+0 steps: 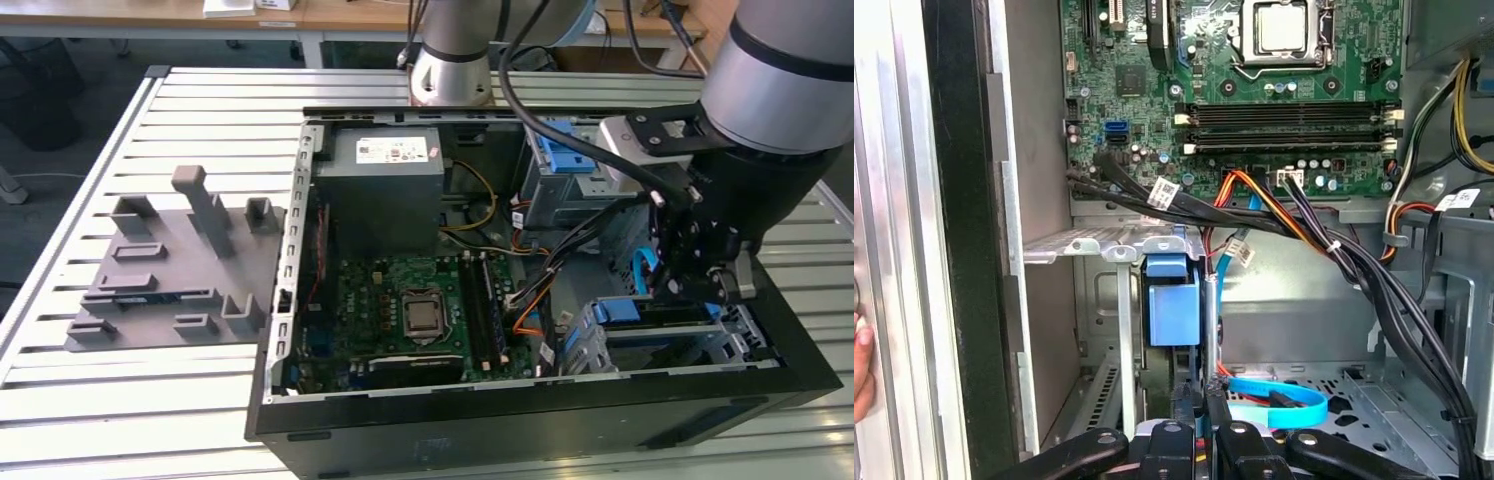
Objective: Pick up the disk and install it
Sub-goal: 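Insert the second disk wire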
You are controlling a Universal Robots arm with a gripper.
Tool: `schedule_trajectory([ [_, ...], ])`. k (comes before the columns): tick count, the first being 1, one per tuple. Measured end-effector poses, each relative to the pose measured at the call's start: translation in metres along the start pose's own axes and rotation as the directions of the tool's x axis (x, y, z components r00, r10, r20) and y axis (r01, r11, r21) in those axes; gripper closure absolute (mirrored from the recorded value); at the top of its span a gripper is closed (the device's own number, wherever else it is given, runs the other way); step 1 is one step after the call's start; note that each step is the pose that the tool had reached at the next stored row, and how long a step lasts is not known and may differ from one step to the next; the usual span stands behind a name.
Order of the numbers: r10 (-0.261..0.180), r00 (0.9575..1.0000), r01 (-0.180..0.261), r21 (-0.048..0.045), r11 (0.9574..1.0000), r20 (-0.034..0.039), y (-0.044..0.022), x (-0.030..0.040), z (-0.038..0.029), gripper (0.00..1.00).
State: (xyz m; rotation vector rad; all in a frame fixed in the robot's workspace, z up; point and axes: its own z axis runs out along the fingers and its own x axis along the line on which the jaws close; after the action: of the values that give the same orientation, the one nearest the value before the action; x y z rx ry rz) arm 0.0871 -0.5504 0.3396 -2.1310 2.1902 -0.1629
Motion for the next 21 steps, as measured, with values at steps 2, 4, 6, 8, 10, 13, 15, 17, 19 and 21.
schedule_trajectory([
  [2, 0.0, 1.0, 0.0, 0.0004, 1.0, 0.0001, 0.0001, 0.0004, 0.0008, 0.84],
  [4, 0.0, 1.0, 0.0, 0.0005, 1.0, -0.0002, 0.0002, 0.0005, 0.0013, 0.84],
  [6, 0.0, 1.0, 0.0, 0.0005, 1.0, -0.0002, 0.0002, 0.0006, 0.0017, 0.84],
  [8, 0.0, 1.0, 0.0, 0.0006, 1.0, 0.0, 0.0002, 0.0005, 0.0021, 0.84],
  [10, -0.004, 1.0, 0.004, 0.0015, 1.0, 0.0005, 0.0004, 0.0006, 0.0025, 0.84],
  [13, -0.013, 0.9999, 0.013, 0.0031, 0.9999, 0.0025, 0.0007, 0.0005, 0.0035, 0.84],
  [15, -0.013, 0.9999, 0.013, 0.0032, 0.9999, 0.0024, 0.0008, 0.0006, 0.0041, 0.84],
  [17, -0.013, 0.9999, 0.013, 0.0031, 0.9999, 0.0023, 0.0009, 0.0006, 0.0048, 0.84],
  [19, -0.013, 0.9999, 0.013, 0.0031, 0.9999, 0.0033, 0.0007, 0.0006, 0.0054, 0.84],
  [21, -0.013, 0.9999, 0.013, 0.0031, 0.9999, 0.0034, -0.0001, 0.0008, 0.0069, 0.84],
])
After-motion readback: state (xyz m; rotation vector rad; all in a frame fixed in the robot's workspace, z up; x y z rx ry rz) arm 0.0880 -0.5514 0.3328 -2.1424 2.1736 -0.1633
